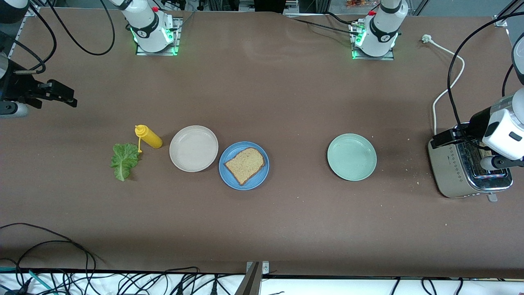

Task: Make sandwich in blue plate with both arms
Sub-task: 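Withdraw the left gripper back toward the toaster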

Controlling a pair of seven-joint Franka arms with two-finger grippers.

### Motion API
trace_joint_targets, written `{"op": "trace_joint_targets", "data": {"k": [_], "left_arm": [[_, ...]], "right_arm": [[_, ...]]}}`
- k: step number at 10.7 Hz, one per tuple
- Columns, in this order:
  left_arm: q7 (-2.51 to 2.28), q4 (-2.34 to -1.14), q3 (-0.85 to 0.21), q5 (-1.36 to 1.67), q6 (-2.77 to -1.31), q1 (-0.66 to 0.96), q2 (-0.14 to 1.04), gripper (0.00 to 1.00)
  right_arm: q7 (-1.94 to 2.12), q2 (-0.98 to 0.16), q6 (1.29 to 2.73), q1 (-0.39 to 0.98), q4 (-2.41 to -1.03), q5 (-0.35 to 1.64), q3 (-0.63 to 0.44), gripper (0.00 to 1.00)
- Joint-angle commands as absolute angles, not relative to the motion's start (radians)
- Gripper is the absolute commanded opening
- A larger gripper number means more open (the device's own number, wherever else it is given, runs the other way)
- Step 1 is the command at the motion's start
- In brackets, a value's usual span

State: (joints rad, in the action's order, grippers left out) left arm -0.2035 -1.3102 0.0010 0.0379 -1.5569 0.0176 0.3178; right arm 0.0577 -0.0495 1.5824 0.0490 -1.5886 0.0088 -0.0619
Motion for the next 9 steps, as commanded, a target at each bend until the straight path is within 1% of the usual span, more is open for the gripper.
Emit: {"op": "trace_joint_targets", "data": {"k": [1, 2, 5, 9], "left_arm": [[-0.178, -1.315, -0.005, 0.008, -1.533, 0.014, 0.301, 1.0], [-0.175, -1.313, -0.003, 0.008, -1.507, 0.012, 0.293, 1.0], [-0.176, -1.31, -0.003, 0.008, -1.506, 0.006, 0.293, 1.0], [-0.181, -1.31, -0.002, 0.008, -1.506, 0.005, 0.298, 1.0]], "right_arm": [[0.055, -0.048, 1.591, 0.038, -1.592, 0.023, -0.06, 1.0], [0.054, -0.048, 1.591, 0.038, -1.592, 0.023, -0.06, 1.0], [0.06, -0.063, 1.591, 0.037, -1.592, 0.012, -0.061, 1.0], [0.069, -0.152, 1.589, 0.015, -1.594, 0.008, -0.061, 1.0]]}}
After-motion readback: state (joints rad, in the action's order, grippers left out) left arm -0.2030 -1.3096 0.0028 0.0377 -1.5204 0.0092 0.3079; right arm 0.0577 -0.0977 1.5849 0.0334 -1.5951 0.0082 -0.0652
